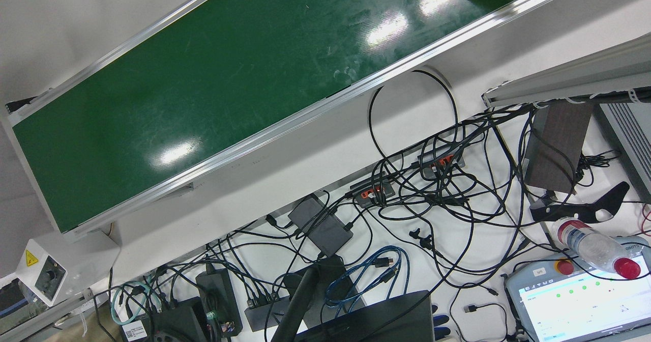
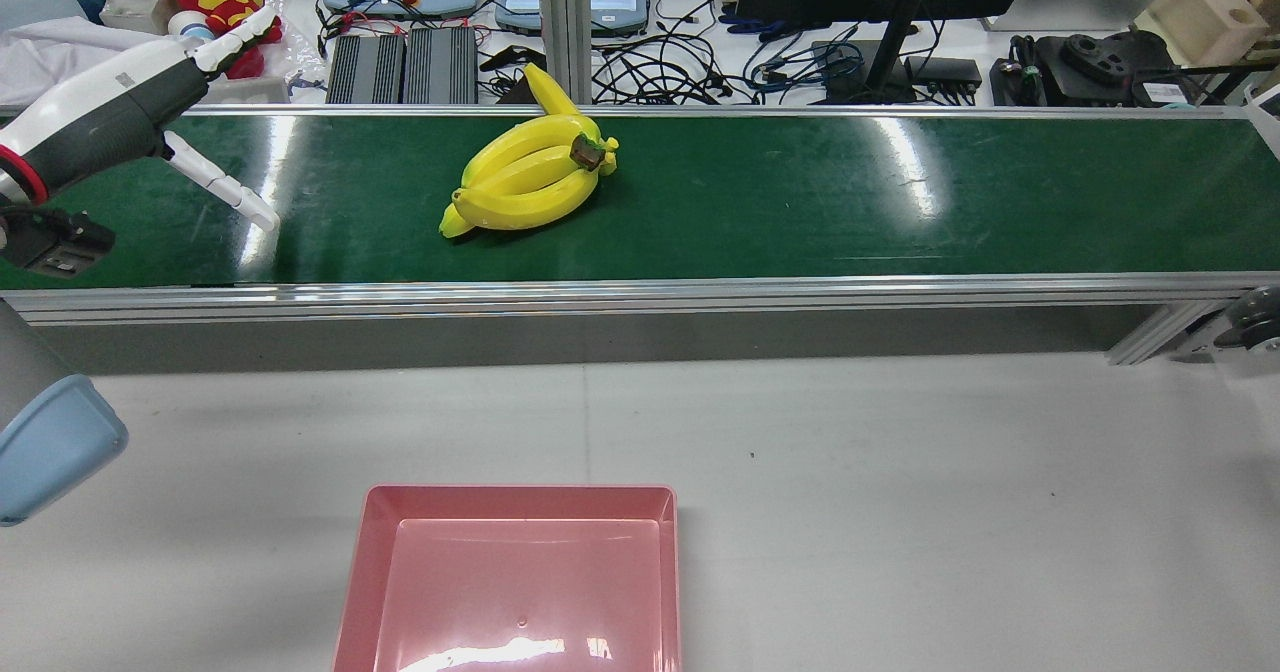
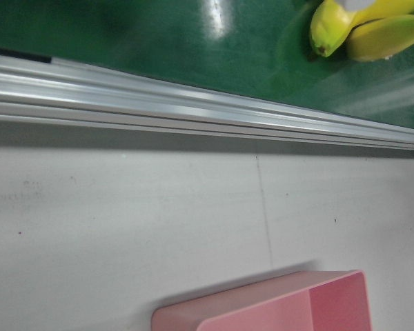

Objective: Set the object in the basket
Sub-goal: 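Move the left hand over the conveyor toward the yellow bananas, then close the left hand's fingers around the banana bunch's stem, then lift the bananas off the conveyor and carry them over the pink tray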

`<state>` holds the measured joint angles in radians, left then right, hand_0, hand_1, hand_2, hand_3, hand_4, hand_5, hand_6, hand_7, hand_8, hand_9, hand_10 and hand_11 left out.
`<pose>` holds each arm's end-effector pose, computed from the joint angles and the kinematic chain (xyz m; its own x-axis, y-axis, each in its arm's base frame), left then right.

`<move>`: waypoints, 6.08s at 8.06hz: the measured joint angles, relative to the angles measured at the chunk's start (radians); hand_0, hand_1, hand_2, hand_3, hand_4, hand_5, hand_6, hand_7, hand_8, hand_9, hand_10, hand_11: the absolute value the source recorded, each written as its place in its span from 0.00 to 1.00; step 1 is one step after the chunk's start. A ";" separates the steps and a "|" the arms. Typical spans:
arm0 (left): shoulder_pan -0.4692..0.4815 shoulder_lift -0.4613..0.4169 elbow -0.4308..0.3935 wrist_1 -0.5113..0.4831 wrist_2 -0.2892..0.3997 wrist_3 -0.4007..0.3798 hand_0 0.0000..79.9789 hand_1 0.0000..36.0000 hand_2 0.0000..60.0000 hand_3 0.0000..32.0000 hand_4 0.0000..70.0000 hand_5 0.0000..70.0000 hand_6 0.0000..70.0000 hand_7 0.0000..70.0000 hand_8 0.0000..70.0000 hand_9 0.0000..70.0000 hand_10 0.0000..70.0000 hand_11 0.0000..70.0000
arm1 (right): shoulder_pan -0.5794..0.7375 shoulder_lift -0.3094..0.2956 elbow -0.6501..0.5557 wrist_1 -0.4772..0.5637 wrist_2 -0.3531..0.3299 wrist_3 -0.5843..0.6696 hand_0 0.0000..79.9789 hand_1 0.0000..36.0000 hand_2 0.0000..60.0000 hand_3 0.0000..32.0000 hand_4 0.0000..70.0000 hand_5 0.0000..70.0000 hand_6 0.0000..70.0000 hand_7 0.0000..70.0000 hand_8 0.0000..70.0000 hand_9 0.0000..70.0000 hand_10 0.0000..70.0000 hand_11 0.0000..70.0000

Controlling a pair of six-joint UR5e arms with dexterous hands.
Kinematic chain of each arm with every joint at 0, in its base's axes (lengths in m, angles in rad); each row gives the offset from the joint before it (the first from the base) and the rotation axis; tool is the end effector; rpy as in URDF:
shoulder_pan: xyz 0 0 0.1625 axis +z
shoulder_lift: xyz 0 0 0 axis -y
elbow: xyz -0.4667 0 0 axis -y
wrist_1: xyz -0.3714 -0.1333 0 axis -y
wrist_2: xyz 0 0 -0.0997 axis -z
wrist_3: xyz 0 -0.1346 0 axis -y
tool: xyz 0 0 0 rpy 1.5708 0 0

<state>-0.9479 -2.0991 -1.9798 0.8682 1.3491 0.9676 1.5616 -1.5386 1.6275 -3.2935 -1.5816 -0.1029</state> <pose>0.2136 -0.5766 0.3566 -0.5552 -0.1756 -0.8129 0.7350 0.3538 -0.5784 0.1271 -0.5142 0.7040 -0.9945 0.0263 0.1018 -0.1033 -0.0606 -0.9928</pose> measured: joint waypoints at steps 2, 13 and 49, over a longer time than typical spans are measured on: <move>0.022 -0.074 0.000 0.079 -0.010 0.038 0.78 0.47 0.00 0.35 0.00 0.00 0.00 0.00 0.03 0.05 0.00 0.00 | 0.000 0.000 0.000 0.000 0.000 0.000 0.00 0.00 0.00 0.00 0.00 0.00 0.00 0.00 0.00 0.00 0.00 0.00; 0.110 -0.191 0.079 0.133 -0.165 0.057 0.77 0.48 0.00 0.15 0.06 0.03 0.00 0.01 0.05 0.06 0.00 0.01 | 0.000 0.000 0.000 0.000 0.000 0.000 0.00 0.00 0.00 0.00 0.00 0.00 0.00 0.00 0.00 0.00 0.00 0.00; 0.512 0.013 -0.313 0.007 -0.046 -0.028 0.58 0.00 0.00 0.00 0.40 1.00 0.99 1.00 0.92 1.00 0.68 0.95 | 0.000 0.000 0.000 0.000 0.000 -0.001 0.00 0.00 0.00 0.00 0.00 0.00 0.00 0.00 0.00 0.00 0.00 0.00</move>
<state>-0.4363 -2.0865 -2.2925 0.8752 1.3027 0.9395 1.5616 -1.5386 1.6271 -3.2935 -1.5815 -0.1041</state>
